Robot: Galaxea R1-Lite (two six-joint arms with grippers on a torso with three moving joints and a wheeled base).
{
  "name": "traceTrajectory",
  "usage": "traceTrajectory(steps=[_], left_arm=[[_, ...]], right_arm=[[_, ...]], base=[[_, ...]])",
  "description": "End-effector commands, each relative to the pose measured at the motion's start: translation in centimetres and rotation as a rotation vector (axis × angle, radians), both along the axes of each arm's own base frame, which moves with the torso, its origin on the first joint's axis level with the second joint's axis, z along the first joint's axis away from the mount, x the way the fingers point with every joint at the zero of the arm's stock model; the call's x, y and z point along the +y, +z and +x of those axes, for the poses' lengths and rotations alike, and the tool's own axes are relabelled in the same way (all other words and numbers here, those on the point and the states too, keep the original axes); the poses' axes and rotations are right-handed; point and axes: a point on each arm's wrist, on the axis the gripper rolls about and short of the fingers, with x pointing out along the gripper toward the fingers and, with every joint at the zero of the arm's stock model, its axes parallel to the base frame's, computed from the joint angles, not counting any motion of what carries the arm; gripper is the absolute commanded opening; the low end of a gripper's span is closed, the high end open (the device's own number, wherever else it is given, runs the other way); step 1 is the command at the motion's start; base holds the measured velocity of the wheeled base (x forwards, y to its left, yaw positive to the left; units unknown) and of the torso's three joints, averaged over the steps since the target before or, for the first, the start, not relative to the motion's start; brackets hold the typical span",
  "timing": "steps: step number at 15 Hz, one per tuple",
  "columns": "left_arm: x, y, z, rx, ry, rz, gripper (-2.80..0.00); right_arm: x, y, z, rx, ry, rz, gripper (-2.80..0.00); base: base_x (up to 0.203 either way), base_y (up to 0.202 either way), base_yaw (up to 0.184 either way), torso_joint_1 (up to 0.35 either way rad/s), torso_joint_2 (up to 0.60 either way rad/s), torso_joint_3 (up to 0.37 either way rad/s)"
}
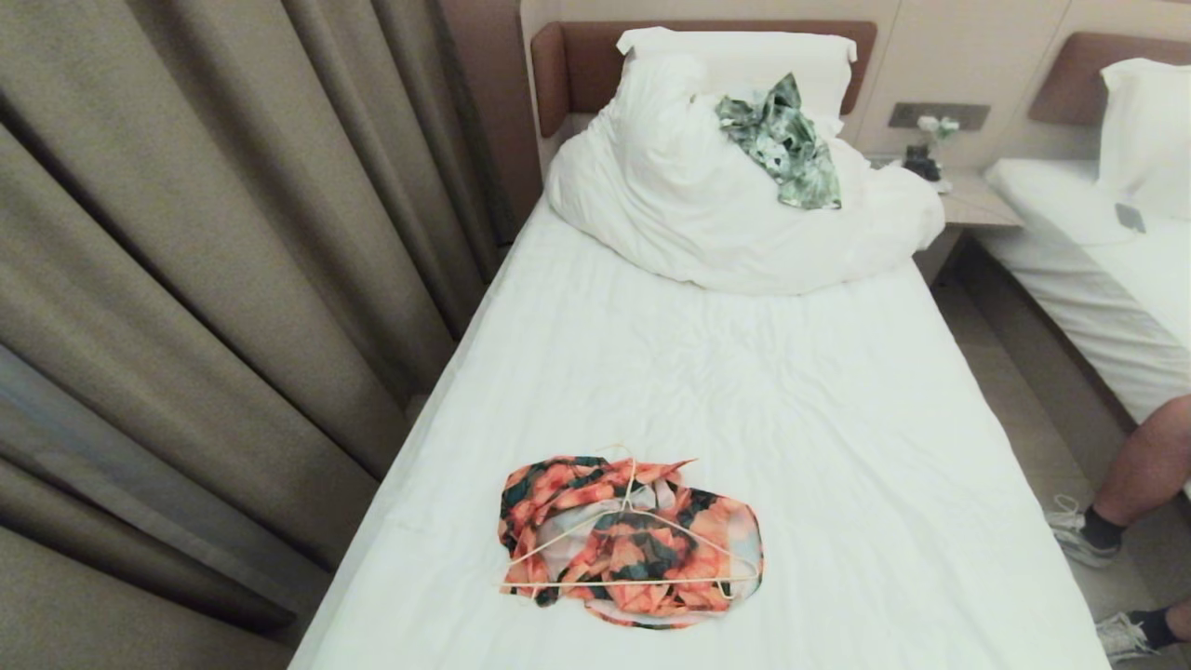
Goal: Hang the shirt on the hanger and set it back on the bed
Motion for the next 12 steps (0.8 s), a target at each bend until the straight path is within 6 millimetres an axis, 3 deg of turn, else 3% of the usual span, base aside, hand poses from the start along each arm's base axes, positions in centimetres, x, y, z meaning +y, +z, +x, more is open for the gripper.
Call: traceTrajectory(steps=[1, 5, 8, 12], left_arm=[[-0.1, -2.3, 1.3, 0.072, -0.054, 0.018, -2.8], [-0.3, -6.0, 2.9, 0.14, -0.129, 0.055, -2.8], [-0.5, -6.5, 3.0, 0.172, -0.194, 0.079, -2.8], [-0.5, -6.7, 3.0, 0.186, -0.219, 0.08, -2.8]], right_arm=[[-0.1, -3.2, 1.2, 0.037, -0.042, 0.0, -2.8], [-0.3, -7.2, 1.6, 0.033, -0.188, -0.015, -2.8], [-0.6, -9.5, 1.7, 0.025, -0.327, -0.164, -2.8], [-0.6, -10.1, 1.7, 0.077, -0.333, -0.192, -2.8]], base=[[0.0, 0.0, 0.0, 0.0, 0.0, 0.0], [0.0, 0.0, 0.0, 0.0, 0.0, 0.0], [0.0, 0.0, 0.0, 0.0, 0.0, 0.0], [0.0, 0.0, 0.0, 0.0, 0.0, 0.0]])
